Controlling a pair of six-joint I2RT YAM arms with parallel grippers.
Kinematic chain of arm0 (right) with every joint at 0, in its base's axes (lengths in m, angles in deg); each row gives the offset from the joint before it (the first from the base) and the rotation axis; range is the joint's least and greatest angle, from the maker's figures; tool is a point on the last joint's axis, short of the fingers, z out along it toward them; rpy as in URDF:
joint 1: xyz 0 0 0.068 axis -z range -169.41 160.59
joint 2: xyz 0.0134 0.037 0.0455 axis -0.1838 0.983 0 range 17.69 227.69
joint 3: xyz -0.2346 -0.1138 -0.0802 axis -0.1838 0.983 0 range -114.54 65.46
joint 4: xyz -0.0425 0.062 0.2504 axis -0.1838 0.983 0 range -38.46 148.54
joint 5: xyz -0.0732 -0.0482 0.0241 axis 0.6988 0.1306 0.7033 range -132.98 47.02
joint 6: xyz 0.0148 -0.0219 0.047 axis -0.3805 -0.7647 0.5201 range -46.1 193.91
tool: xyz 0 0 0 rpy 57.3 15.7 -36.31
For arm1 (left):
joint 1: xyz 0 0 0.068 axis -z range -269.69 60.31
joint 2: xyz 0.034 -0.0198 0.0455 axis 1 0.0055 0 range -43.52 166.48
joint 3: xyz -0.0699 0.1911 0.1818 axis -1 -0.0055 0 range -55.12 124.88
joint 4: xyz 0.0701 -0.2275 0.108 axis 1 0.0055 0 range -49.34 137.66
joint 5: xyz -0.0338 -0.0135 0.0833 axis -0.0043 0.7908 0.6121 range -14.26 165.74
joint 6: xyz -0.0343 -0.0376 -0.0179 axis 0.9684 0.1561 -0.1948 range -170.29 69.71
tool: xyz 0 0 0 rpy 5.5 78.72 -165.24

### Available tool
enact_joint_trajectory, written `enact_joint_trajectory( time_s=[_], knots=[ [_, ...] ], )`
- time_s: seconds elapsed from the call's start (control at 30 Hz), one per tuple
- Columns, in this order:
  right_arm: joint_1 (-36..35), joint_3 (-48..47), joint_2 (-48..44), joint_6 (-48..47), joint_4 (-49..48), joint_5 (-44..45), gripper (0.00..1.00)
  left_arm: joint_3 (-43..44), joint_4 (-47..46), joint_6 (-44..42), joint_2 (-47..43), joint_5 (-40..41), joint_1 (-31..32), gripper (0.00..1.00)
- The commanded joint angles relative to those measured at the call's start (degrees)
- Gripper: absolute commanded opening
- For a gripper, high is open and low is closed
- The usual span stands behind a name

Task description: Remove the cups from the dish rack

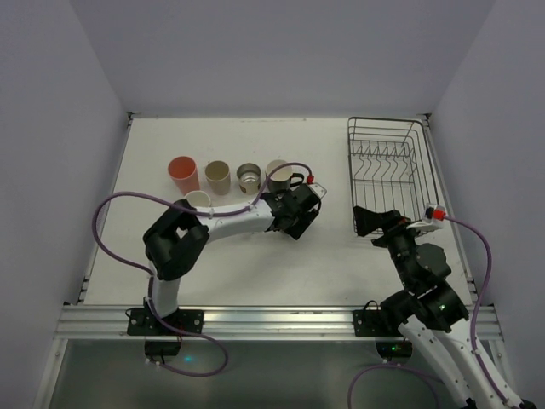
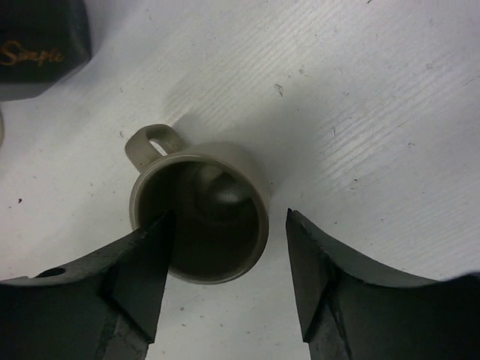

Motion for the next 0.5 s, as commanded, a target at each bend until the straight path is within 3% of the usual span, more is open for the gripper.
enact_joint_trajectory(
  time_s=[0.0, 0.03, 0.13, 0.23, 0.33, 0.47],
  knots=[
    [0.1, -2.2, -1.3, -1.3, 0.9, 1.8, 0.99, 0.1, -1.6, 0.2, -8.3, 1.9, -0.1, 0.66],
    [0.1, -2.3, -1.4, -1.6, 0.9, 1.7, 0.99, -0.6, -2.3, 0.4, -11.7, 2.8, -0.1, 0.76],
    [0.1, -2.5, -0.9, -2.8, 0.9, 1.6, 0.99, -5.8, -9.1, 1.2, -22.2, 3.4, 0.0, 0.92],
    [0.0, -3.6, 1.6, -4.7, 0.9, 2.2, 0.99, -12.2, -17.3, 1.4, -35.0, 3.1, 0.1, 1.00],
    [0.0, -5.6, 4.2, -6.6, 0.9, 1.7, 0.99, -17.9, -22.0, 1.6, -46.9, 2.8, 0.1, 1.00],
    [0.0, -7.1, 4.5, -7.5, -0.1, 2.2, 0.99, -23.0, -20.6, 1.4, -59.4, 2.8, 0.0, 1.00]
  ],
)
